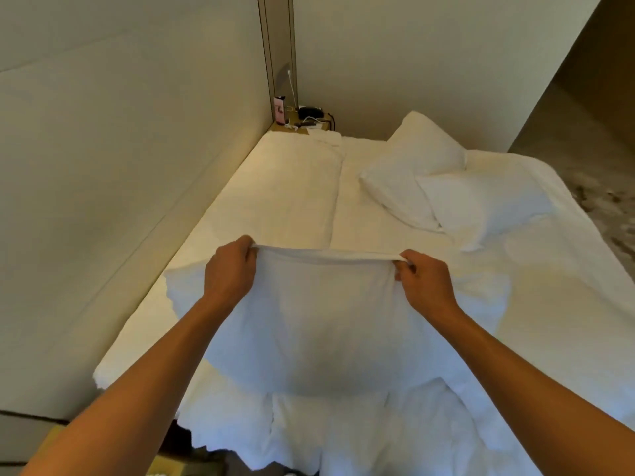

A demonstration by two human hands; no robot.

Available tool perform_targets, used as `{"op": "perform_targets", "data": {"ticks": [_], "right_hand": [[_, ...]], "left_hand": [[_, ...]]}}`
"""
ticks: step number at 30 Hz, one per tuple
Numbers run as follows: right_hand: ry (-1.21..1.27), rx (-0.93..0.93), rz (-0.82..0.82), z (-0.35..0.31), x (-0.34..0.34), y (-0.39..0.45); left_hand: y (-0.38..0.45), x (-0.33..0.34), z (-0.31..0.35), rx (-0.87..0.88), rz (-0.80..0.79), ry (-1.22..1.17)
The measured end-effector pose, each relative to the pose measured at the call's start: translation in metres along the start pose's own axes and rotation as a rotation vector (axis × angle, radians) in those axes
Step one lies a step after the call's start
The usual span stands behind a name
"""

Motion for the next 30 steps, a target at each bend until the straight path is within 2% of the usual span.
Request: {"op": "perform_targets", "data": {"ticks": [4, 6, 9, 11, 16, 24, 27, 30], "right_hand": [[-0.009, 0.075, -0.082, 0.008, 0.007, -0.022], [-0.1, 0.143, -0.046, 0.009, 0.049, -0.05], [-0.089, 0.152, -0.046, 0.005, 0.041, -0.061], [-0.077, 0.152, -0.054, 0.001, 0.043, -0.052], [-0.095, 0.102, -0.046, 0.012, 0.039, -0.044], [-0.327, -0.094, -0.159, 0.066, 0.041, -0.008], [-0.378, -0.101, -0.138, 0.086, 0.042, 0.003], [-0.252, -0.02, -0.122, 0.089, 0.04, 0.011]], "left_hand": [[-0.031, 0.021, -0.011, -0.077, -0.133, 0.019], [-0.034, 0.05, -0.055, -0.02, -0.327, -0.012], [-0.053, 0.061, -0.041, 0.045, -0.442, -0.094], [-0.054, 0.068, -0.033, 0.07, -0.474, -0.057], [-0.05, 0.088, -0.023, 0.167, -0.432, 0.134], [-0.023, 0.088, -0.016, 0.119, -0.312, 0.097], [-0.018, 0.091, -0.014, 0.085, -0.307, 0.121], [-0.017, 0.095, -0.009, 0.069, -0.31, 0.15]]}}
Point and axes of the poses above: each hand's wrist, its own y-axis towards the middle knuckle, its own x-axis out of the palm, z = x × y, the point moved 3 cm from there along y, towards the middle knuckle, and after that the axes turned 11 degrees about z, right-handed, at the moved point
